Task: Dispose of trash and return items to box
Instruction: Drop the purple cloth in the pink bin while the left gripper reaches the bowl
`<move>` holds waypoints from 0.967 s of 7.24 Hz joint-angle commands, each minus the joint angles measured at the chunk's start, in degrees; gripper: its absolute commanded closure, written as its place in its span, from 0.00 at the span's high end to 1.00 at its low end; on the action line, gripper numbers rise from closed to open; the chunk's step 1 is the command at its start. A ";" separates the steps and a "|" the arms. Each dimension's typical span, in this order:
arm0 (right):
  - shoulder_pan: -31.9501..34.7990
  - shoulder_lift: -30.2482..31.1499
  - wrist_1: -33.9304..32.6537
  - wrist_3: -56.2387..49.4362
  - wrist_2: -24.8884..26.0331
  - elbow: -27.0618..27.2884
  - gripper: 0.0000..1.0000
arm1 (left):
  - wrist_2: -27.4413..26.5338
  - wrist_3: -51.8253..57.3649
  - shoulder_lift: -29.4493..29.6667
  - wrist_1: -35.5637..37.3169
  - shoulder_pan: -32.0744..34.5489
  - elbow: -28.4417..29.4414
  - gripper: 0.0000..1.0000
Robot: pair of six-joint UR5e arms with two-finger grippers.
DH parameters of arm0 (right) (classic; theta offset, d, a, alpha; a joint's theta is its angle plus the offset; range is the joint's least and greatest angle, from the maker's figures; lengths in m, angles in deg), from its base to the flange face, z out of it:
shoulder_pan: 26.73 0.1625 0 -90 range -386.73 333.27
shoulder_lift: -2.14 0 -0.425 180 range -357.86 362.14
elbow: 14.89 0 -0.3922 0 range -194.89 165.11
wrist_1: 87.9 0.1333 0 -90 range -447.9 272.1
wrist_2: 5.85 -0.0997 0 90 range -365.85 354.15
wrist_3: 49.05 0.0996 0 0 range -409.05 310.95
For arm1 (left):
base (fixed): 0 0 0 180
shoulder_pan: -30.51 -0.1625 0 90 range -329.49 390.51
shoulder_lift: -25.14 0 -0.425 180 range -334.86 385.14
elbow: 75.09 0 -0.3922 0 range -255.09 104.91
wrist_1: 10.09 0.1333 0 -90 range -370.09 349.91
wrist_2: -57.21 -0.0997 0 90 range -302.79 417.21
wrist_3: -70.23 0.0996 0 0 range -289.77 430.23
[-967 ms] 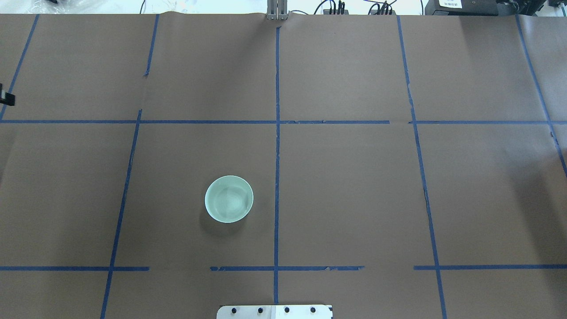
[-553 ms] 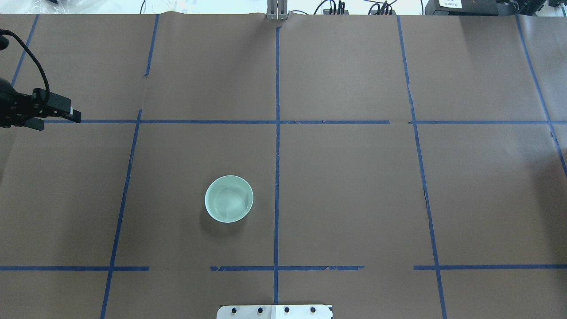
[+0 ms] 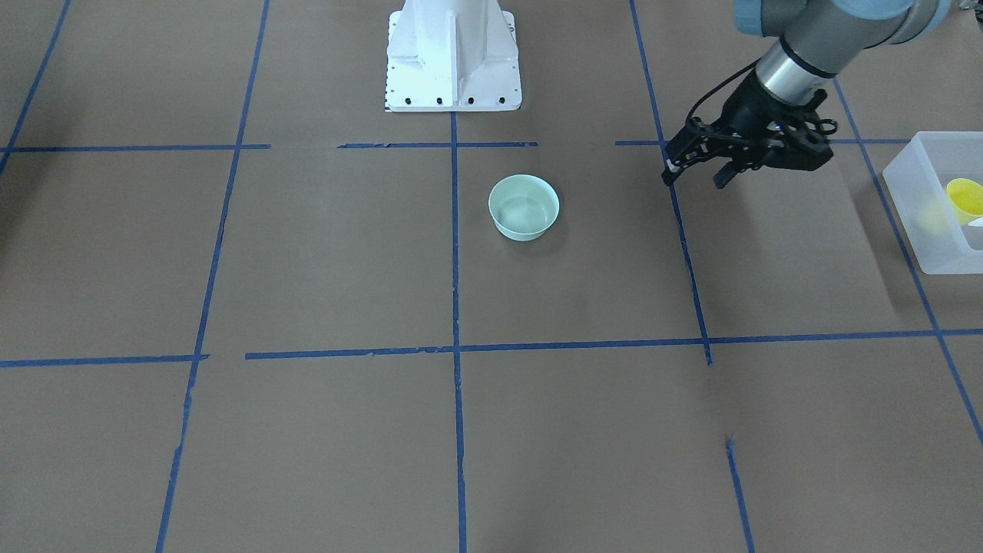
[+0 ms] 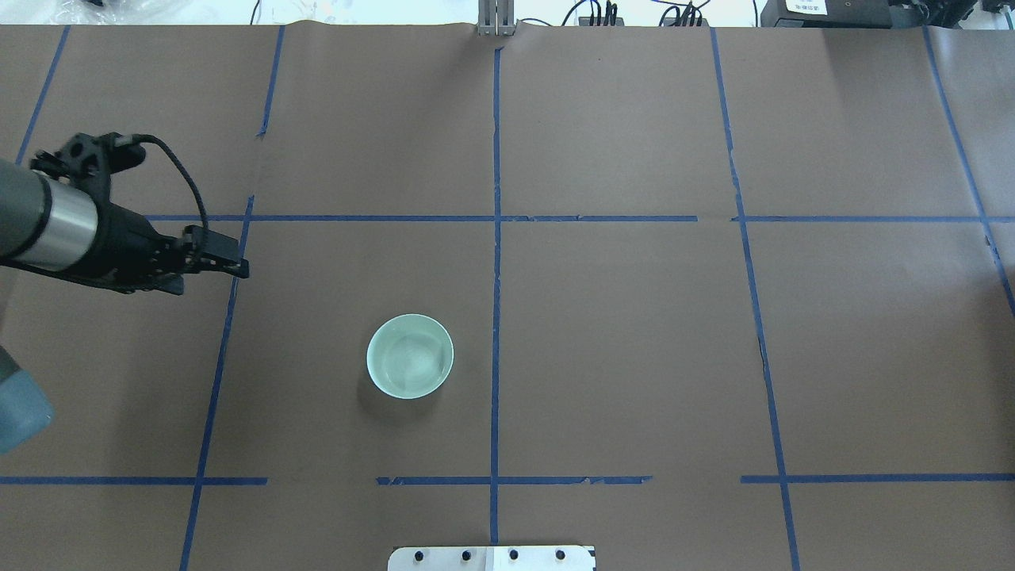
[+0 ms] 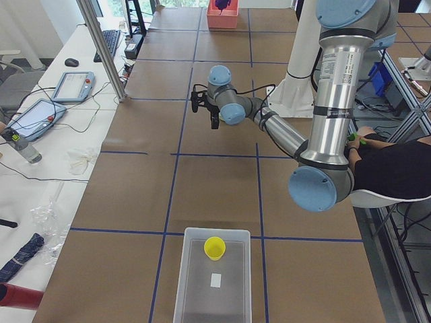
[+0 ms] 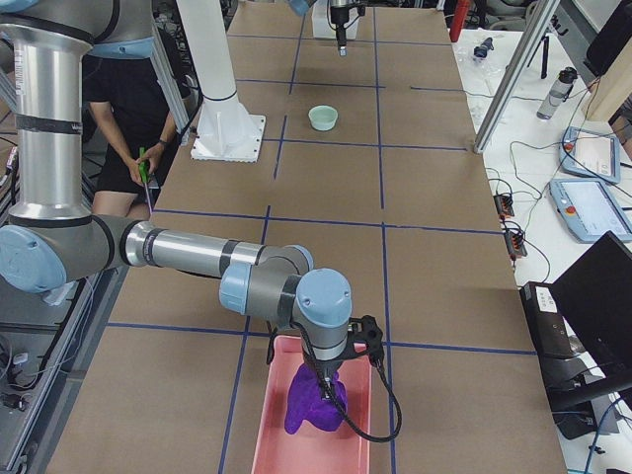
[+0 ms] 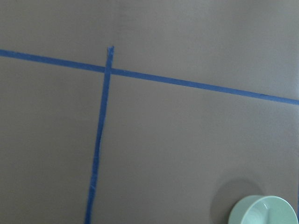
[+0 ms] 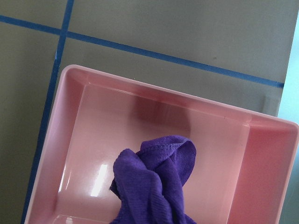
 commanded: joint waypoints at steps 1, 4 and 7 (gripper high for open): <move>0.10 -0.44 -0.13 0.70 -0.38 -0.80 1.00 | -5.28 -8.67 7.49 0.32 -7.83 4.82 1.00; 0.19 -5.43 -8.53 1.41 -3.87 -0.80 1.00 | -13.45 -13.07 12.26 4.07 -15.73 8.98 0.97; 0.28 -5.89 -9.54 6.47 -9.59 0.43 1.00 | -17.07 -14.05 14.30 6.38 -19.70 11.80 0.89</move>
